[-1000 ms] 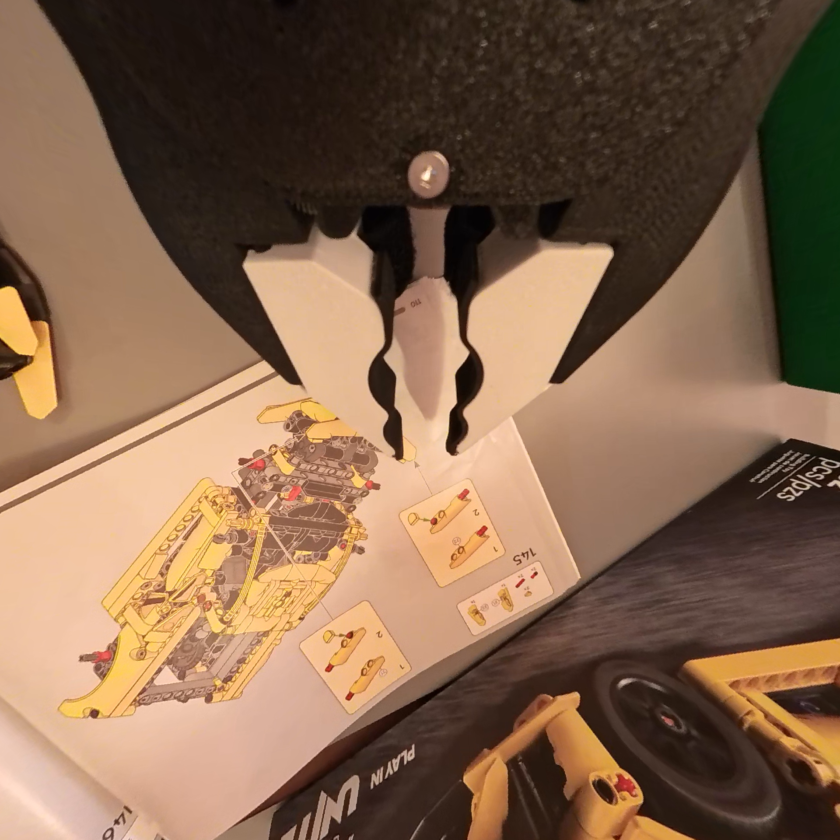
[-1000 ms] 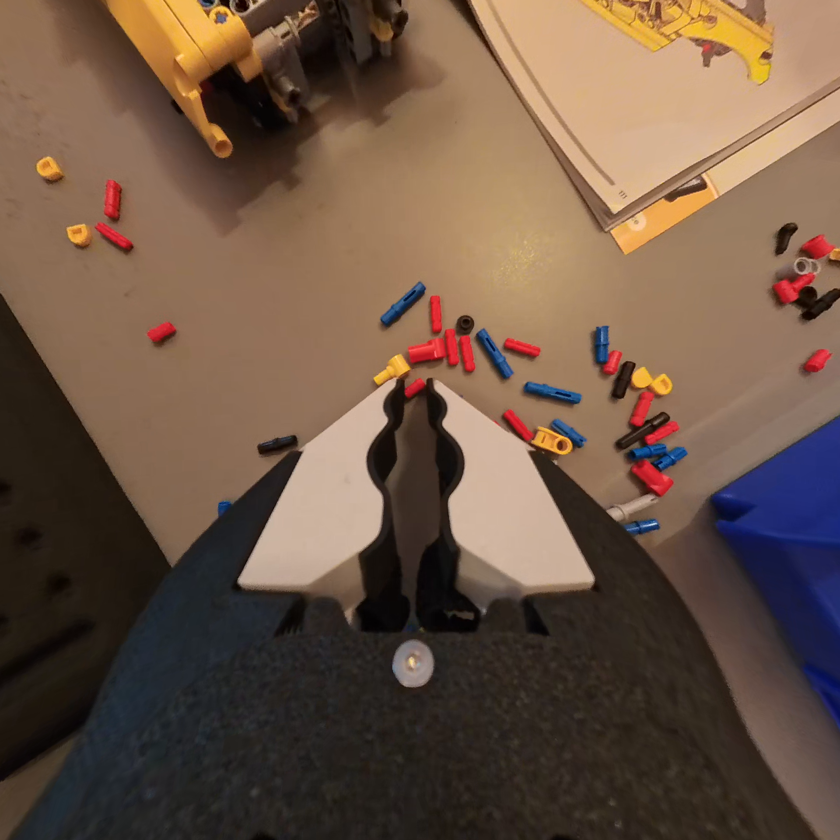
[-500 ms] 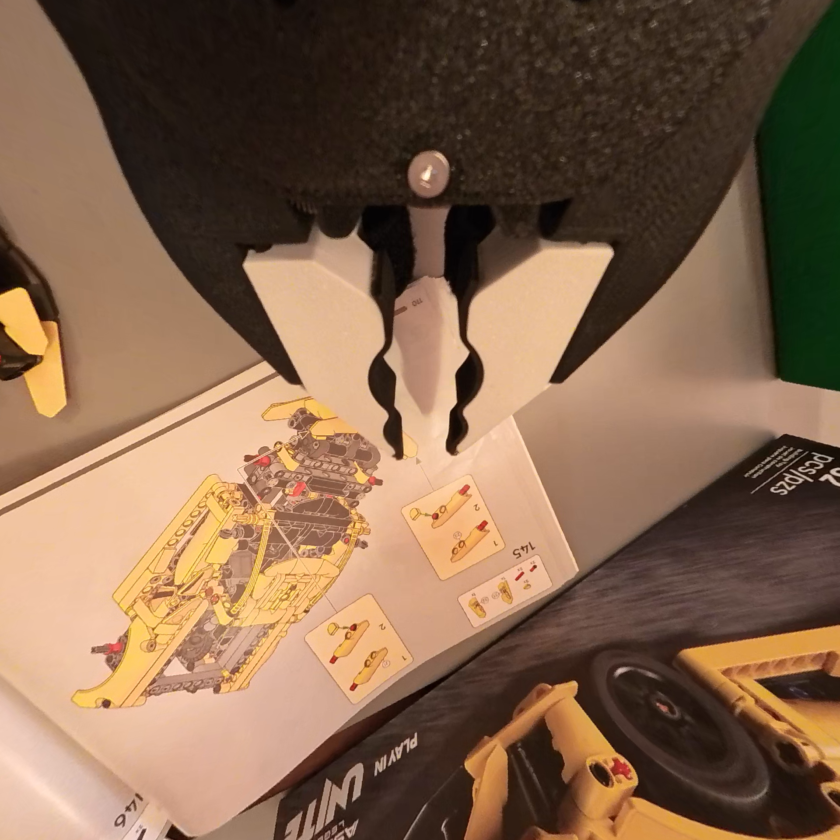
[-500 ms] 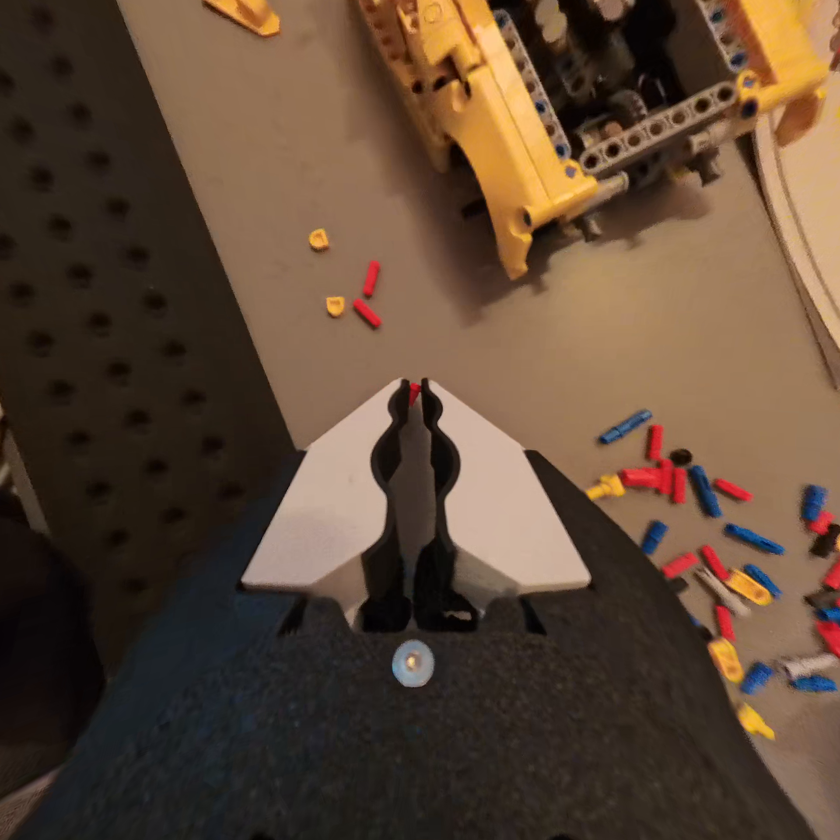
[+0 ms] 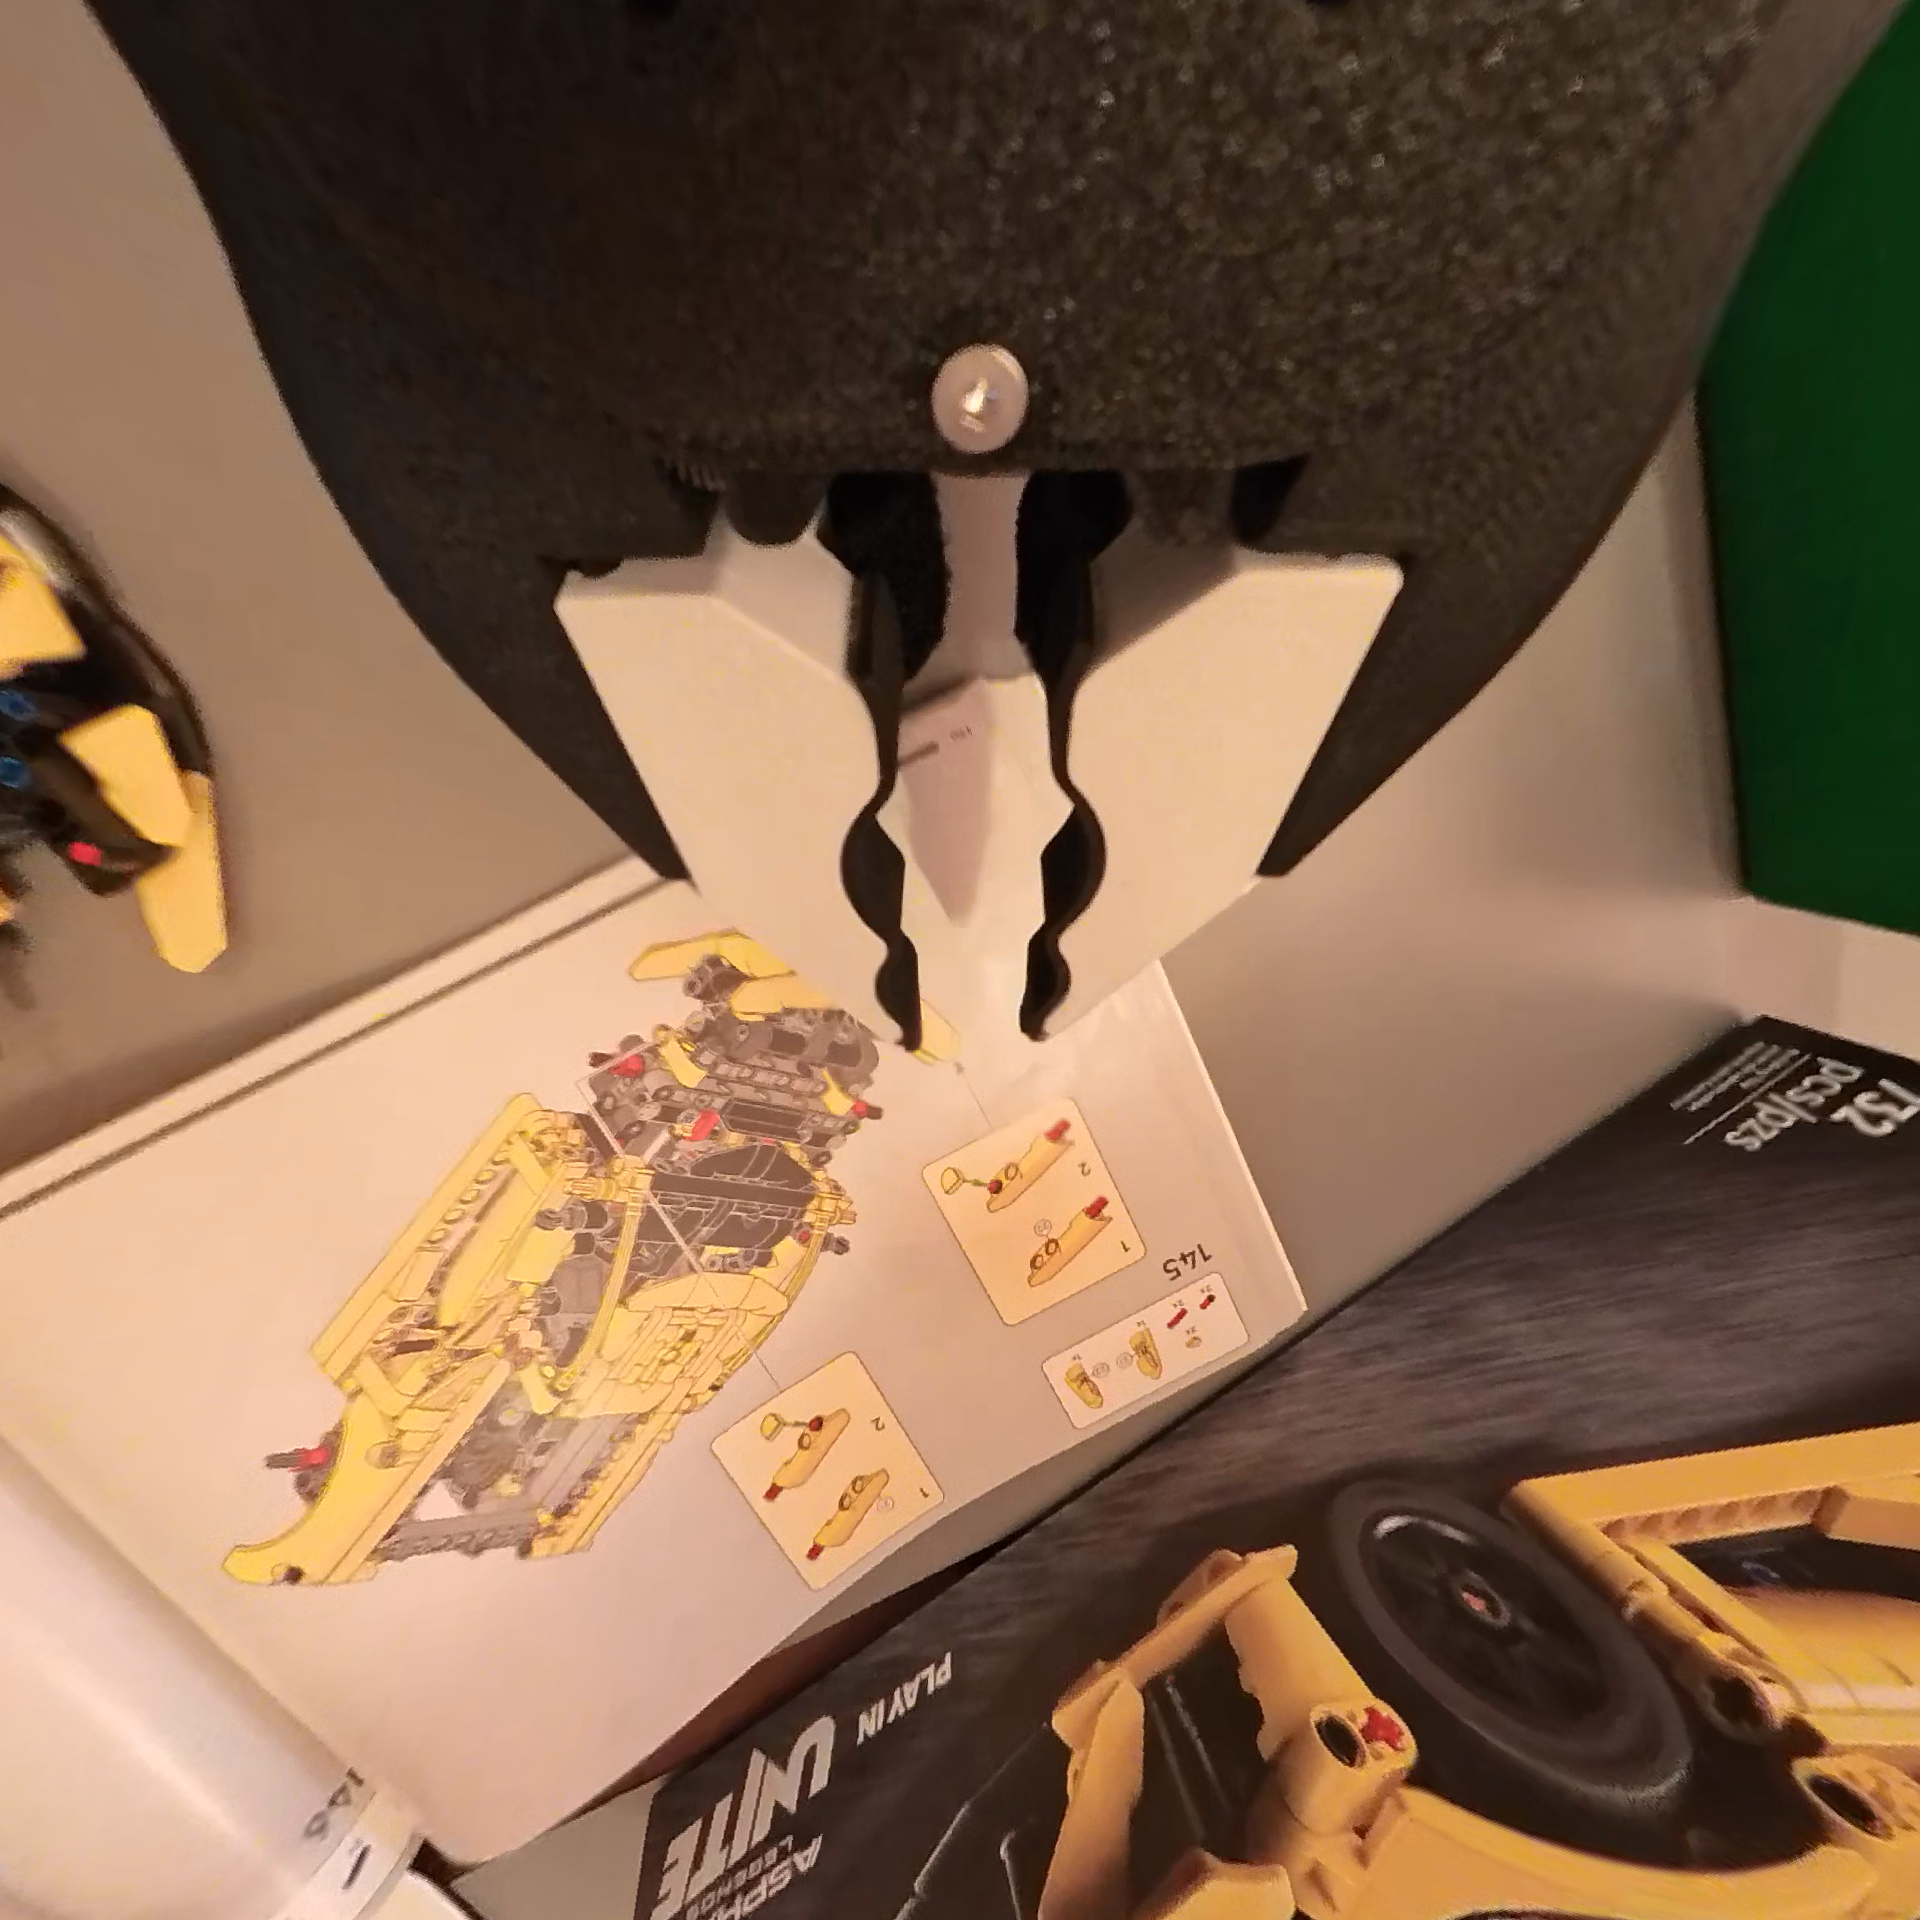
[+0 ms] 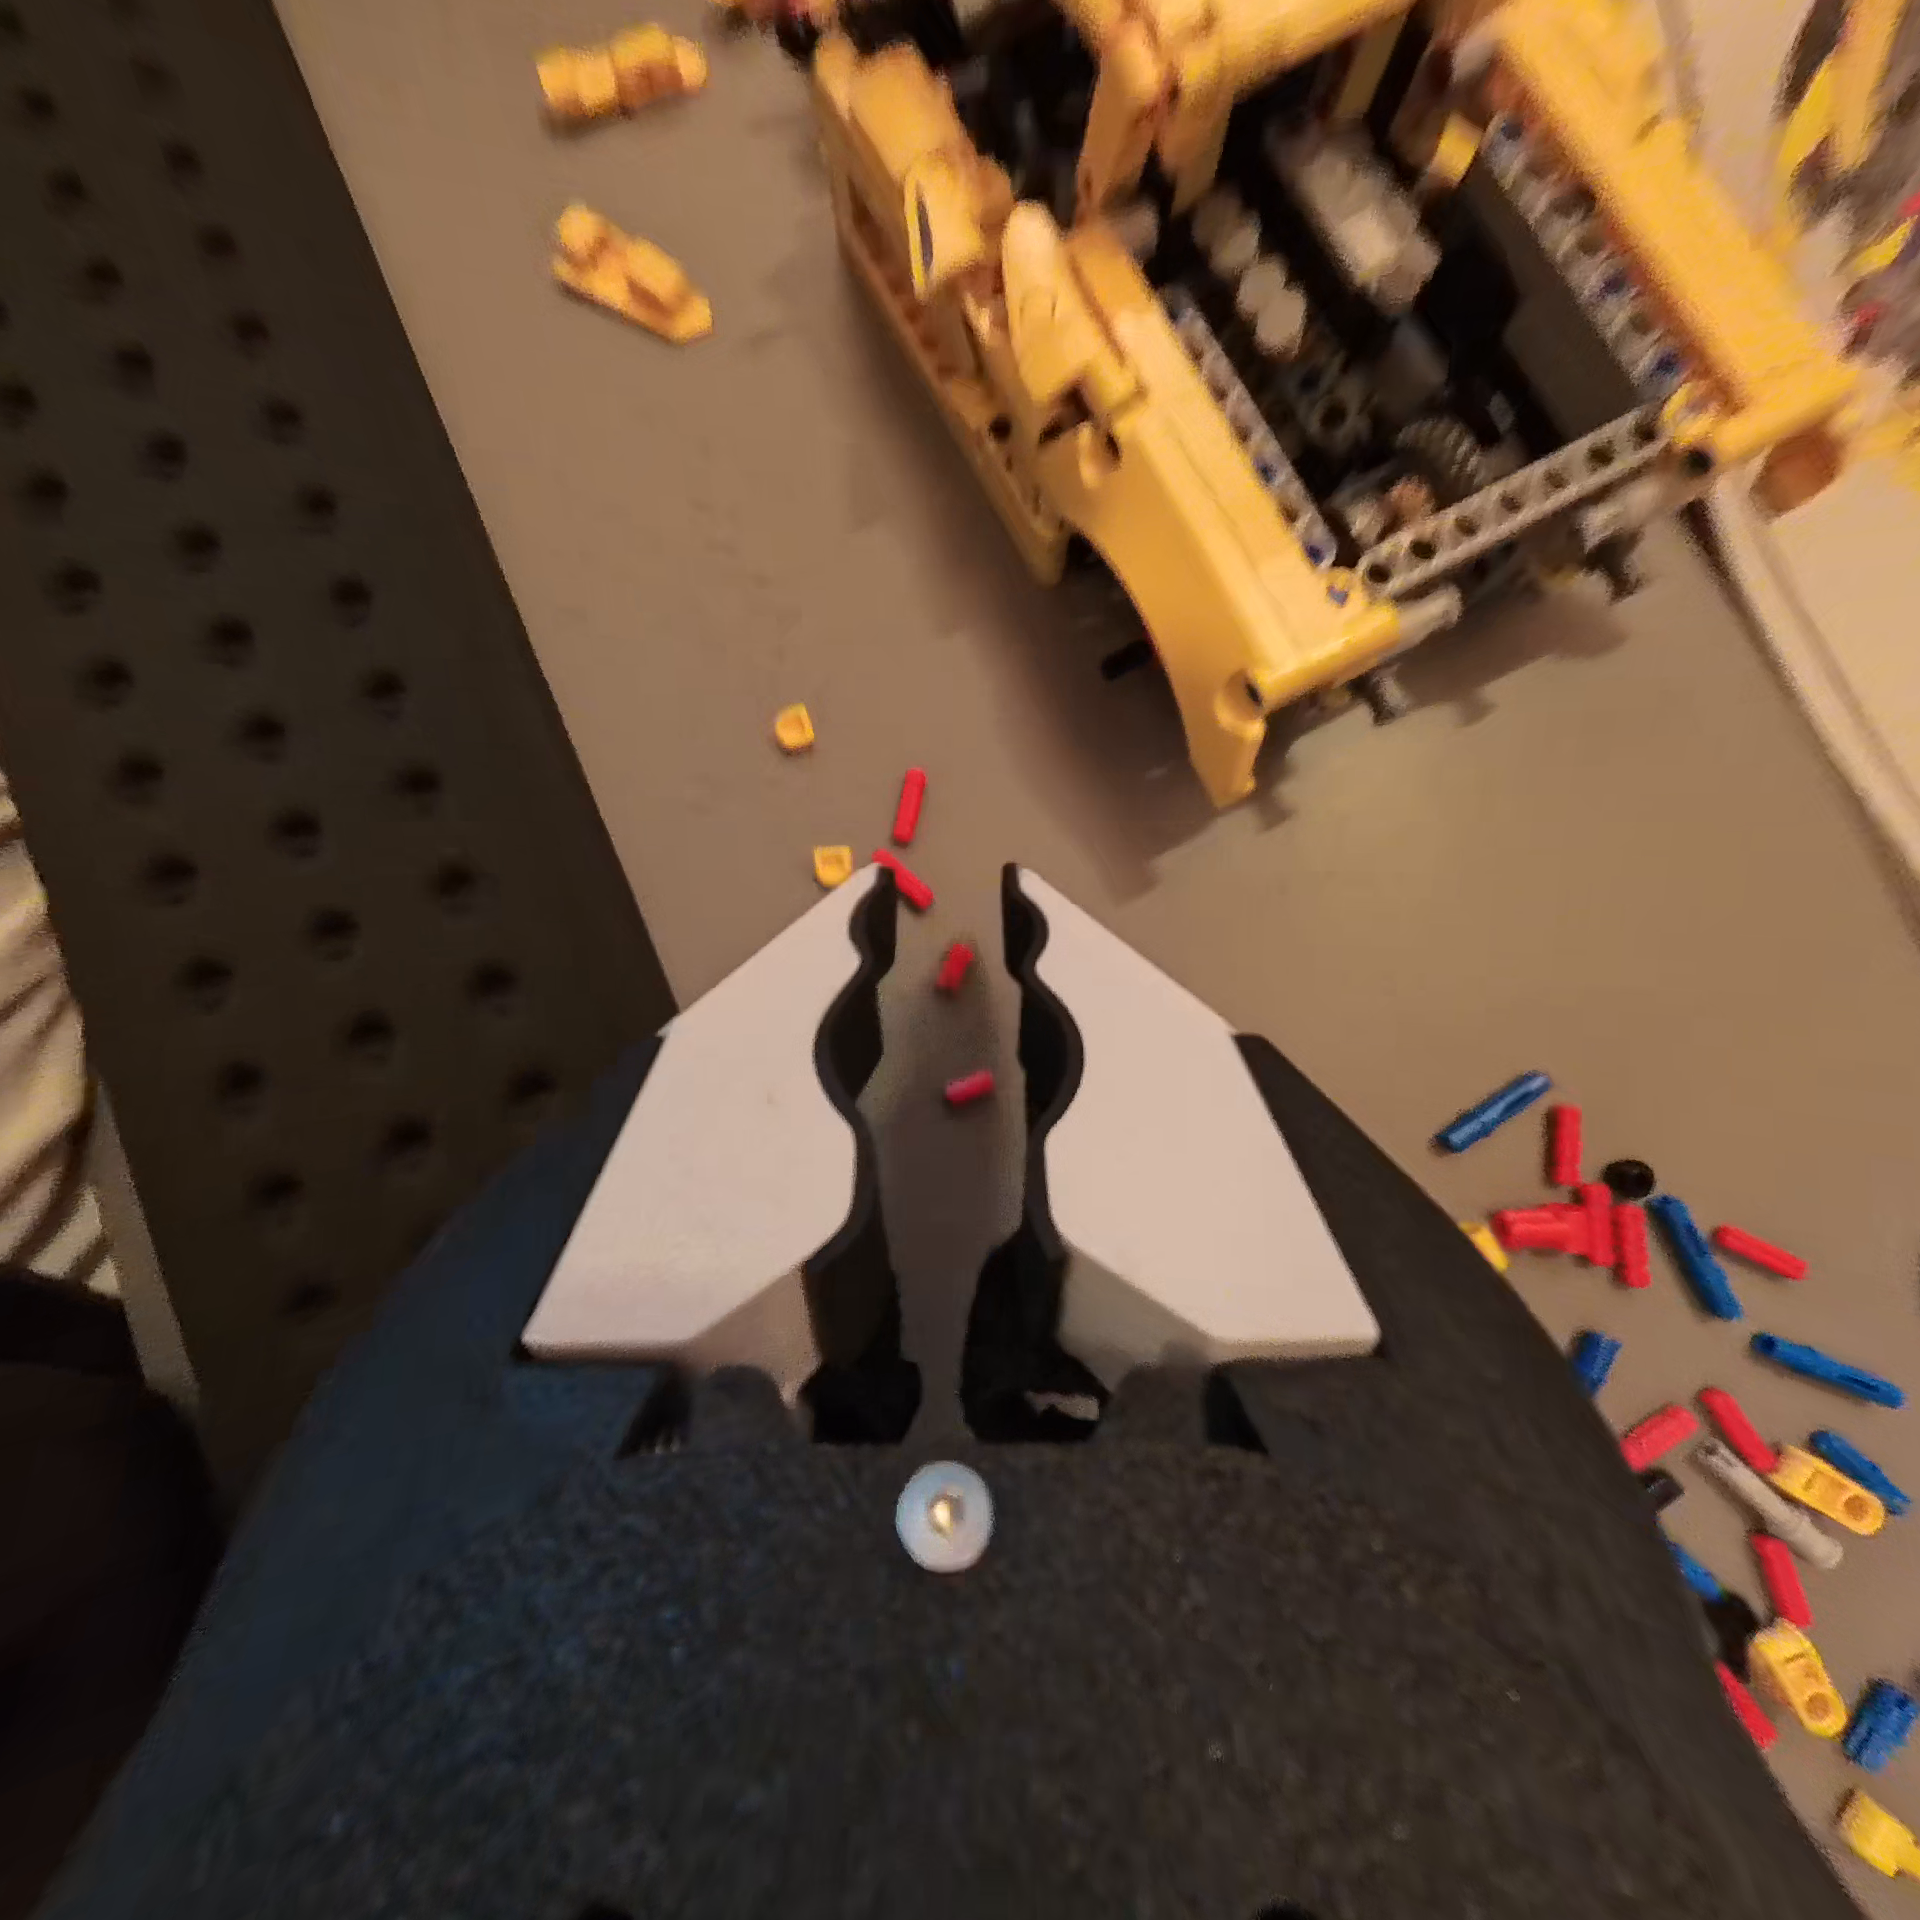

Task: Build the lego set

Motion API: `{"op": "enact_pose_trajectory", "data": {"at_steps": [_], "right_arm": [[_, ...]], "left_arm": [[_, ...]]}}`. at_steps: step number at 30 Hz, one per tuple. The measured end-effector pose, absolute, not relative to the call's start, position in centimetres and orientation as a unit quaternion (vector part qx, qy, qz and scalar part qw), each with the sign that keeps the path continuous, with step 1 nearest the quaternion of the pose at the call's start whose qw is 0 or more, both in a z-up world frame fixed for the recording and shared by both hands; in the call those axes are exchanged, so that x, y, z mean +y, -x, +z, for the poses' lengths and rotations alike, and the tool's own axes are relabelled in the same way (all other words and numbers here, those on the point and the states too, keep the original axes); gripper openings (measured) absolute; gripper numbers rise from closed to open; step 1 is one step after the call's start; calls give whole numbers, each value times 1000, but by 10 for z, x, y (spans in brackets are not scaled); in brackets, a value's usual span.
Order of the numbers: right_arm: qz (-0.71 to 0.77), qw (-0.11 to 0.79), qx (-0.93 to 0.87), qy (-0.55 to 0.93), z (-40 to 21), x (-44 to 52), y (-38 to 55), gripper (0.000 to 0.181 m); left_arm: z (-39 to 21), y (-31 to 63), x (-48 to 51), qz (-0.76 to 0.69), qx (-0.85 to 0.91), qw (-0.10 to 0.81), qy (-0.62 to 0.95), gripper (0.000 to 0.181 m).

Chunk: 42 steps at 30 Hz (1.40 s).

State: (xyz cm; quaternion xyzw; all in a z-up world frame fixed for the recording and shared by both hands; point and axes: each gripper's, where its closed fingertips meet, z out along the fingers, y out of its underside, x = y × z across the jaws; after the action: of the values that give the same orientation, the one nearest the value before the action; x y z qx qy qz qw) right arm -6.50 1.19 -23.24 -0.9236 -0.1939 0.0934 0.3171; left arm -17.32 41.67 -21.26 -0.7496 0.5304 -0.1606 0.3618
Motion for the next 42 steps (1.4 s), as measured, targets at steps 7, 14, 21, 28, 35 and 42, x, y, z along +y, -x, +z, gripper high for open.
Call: {"op": "enact_pose_trajectory", "data": {"at_steps": [7, 14, 21, 28, 35, 42], "right_arm": [[134, 470, -177, 854, -180, 67, 120, 24], [172, 507, -156, 830, -181, 111, 159, 30], [174, 566, -136, 794, -169, 116, 156, 21], [186, 566, -122, 794, -174, 119, 147, 22], [203, 553, -118, 799, -180, 122, 149, 22], [206, 520, -148, 816, -192, 120, 164, 17]], "left_arm": [[-181, 220, 353, -227, 504, 357, 753, 20], [-184, 231, 338, -332, 385, 372, 777, 11], [-155, 191, 385, -266, 388, 397, 788, 27], [-172, 156, 426, -313, 338, 417, 784, 24], [-196, 173, 429, -280, 355, 411, 792, 14], [-201, 167, 419, -280, 387, 396, 784, 14]]}}
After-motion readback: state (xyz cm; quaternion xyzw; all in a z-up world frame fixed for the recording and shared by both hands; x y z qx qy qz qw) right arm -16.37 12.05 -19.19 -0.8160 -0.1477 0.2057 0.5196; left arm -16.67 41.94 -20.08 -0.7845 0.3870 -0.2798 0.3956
